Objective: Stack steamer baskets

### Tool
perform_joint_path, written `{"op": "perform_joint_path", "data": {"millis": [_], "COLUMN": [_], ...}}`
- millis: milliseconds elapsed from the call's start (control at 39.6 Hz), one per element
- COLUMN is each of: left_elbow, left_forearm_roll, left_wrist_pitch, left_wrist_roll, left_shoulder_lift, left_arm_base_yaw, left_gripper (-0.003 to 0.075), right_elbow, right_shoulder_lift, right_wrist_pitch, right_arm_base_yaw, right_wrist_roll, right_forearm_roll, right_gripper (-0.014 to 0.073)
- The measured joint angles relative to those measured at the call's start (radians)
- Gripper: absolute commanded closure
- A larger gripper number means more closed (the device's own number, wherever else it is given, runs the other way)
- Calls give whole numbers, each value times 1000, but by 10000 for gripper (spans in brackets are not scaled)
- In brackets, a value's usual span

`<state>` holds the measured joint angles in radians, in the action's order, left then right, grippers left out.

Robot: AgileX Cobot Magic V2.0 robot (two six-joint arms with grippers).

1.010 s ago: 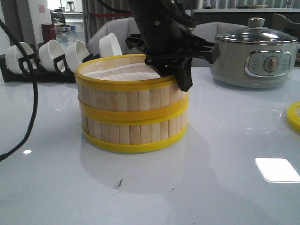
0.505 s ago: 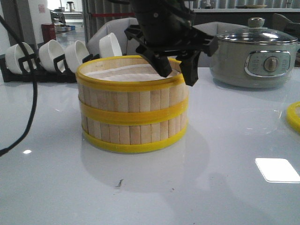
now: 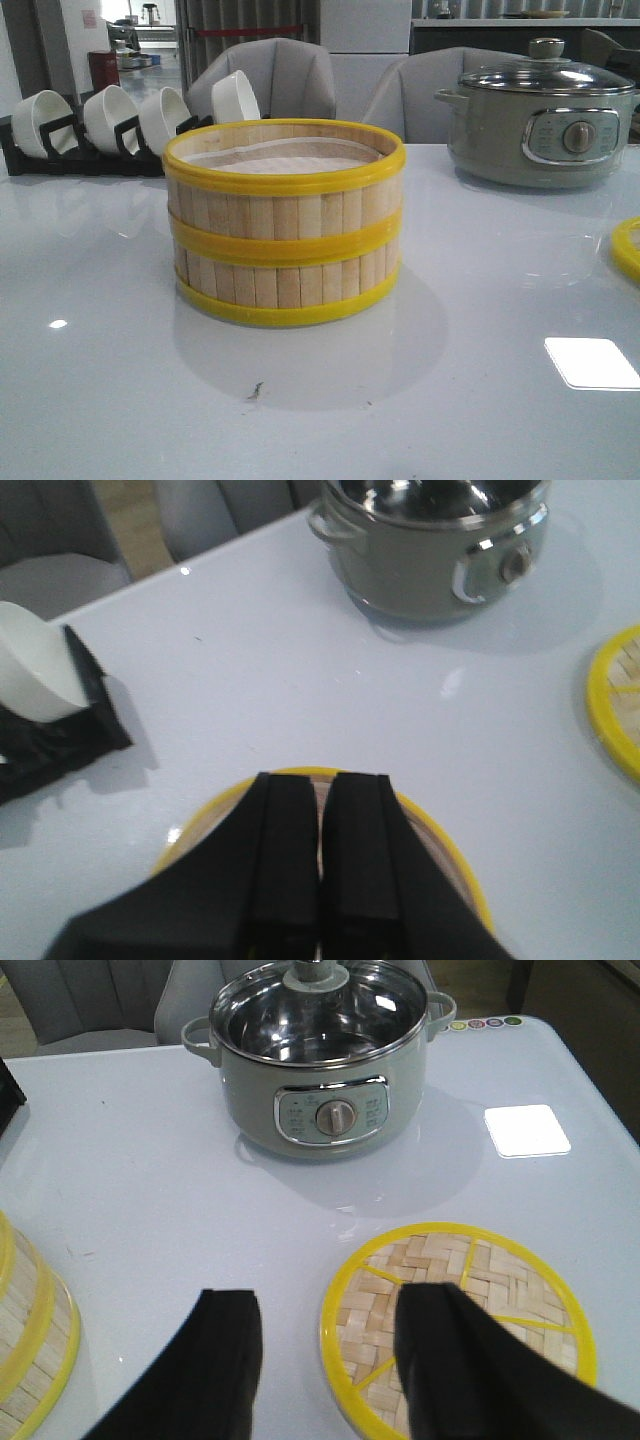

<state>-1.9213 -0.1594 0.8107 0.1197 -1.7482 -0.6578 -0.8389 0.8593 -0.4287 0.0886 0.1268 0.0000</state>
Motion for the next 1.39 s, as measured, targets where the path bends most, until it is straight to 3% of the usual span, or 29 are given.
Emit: {"op": "perform_joint_path", "data": {"millis": [227,454,959,1187,1389], "left_elbow": [33,341,1133,1343,1436], "left_forearm_roll": [-4,-17,-17,-17,-17], "left_wrist_pitch": [6,-146,-422,-453,-496], "left_wrist_roll": [81,147,157,158,172], "left_shoulder_lift": [157,404,975,1121,1161], "left_arm_base_yaw": [196,339,371,371,371], "left_gripper": [625,625,627,627,627], "right_elbow": [0,0,0,0,0], "right_shoulder_lift": [0,0,0,0,0], "right_wrist_pitch": [-7,-11,-34,-51,-58], "right_arm_base_yaw": [0,0,0,0,0], "right_wrist_roll": [0,0,0,0,0], "right_forearm_roll": [0,0,7,7,7], "right_gripper": [173,173,173,173,173]}}
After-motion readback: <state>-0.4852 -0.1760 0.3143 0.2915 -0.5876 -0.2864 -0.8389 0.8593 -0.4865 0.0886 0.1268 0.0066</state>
